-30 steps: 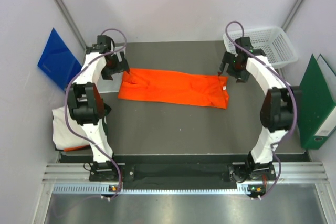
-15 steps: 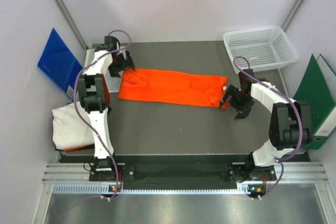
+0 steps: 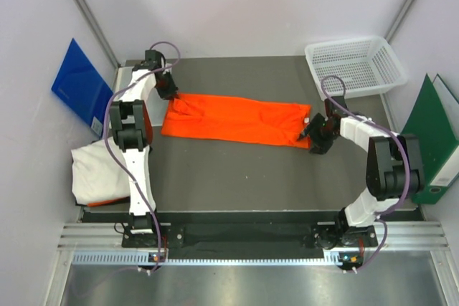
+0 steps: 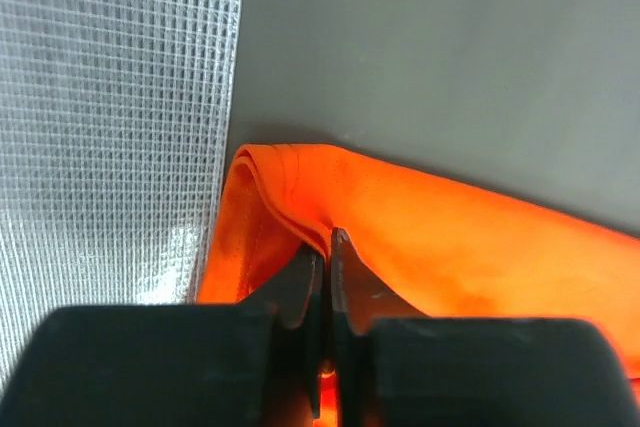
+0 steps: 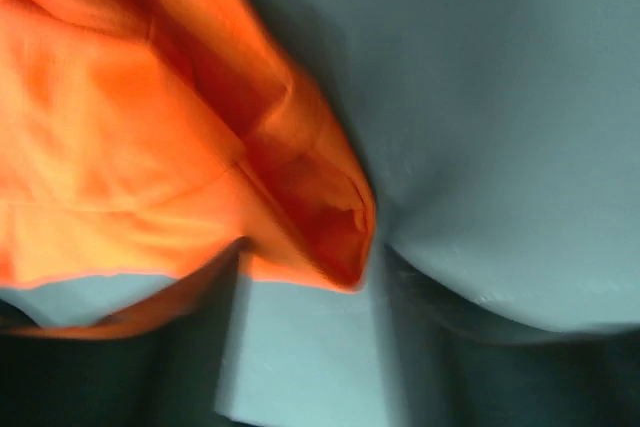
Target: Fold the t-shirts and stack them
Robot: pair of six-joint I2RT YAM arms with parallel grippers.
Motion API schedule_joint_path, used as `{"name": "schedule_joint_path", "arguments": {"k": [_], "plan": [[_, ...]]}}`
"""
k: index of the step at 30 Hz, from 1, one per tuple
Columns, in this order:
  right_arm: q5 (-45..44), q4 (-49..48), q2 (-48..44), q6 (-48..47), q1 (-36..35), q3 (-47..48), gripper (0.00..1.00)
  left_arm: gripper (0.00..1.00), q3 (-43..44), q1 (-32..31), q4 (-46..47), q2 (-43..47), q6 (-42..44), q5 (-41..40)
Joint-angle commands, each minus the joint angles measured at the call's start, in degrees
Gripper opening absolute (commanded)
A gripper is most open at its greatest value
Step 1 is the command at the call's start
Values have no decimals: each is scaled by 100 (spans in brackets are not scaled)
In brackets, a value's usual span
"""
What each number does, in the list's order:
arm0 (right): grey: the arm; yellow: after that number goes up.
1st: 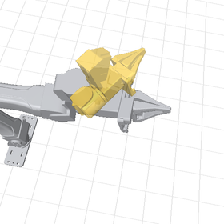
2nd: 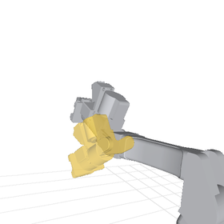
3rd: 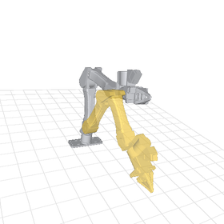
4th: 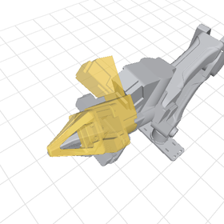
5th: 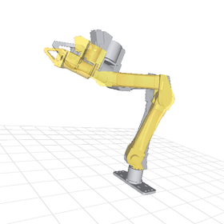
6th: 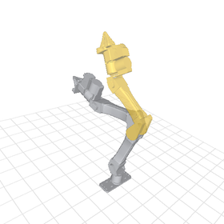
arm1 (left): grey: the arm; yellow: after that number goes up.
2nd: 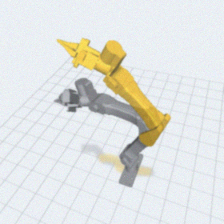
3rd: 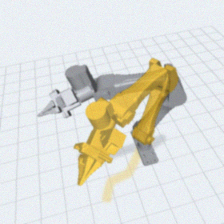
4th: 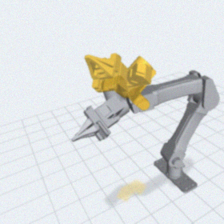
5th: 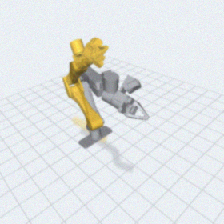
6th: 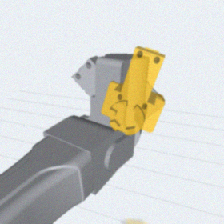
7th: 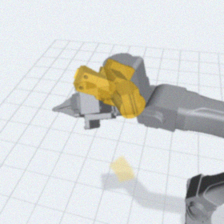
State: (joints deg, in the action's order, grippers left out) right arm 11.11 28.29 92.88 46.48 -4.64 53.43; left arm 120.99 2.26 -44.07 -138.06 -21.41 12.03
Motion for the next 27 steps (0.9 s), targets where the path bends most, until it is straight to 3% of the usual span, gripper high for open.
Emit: {"name": "schedule_joint_path", "arguments": {"k": [1,2,3,4,14,19,27], "plan": [[-118,-815,318,116,-80,264,35,0,258,11,92,-81,-65,159],[-188,-860,327,107,-124,299,24,0,241,11,101,-37,-65,150],[-302,-852,327,90,-142,378,6,0,215,11,92,7,-65,142],[-338,-765,318,55,-159,431,0,0,154,11,92,51,-48,133],[-1190,-220,-7,-735,-204,1204,0,0,-699,55,-110,894,32,-280],[-1305,-236,616,-1368,-221,2003,0,0,-988,64,-716,1017,5,-351],[-874,-298,2091,-2292,-300,3576,0,0,-2946,64,-479,2265,14,-263]]}}
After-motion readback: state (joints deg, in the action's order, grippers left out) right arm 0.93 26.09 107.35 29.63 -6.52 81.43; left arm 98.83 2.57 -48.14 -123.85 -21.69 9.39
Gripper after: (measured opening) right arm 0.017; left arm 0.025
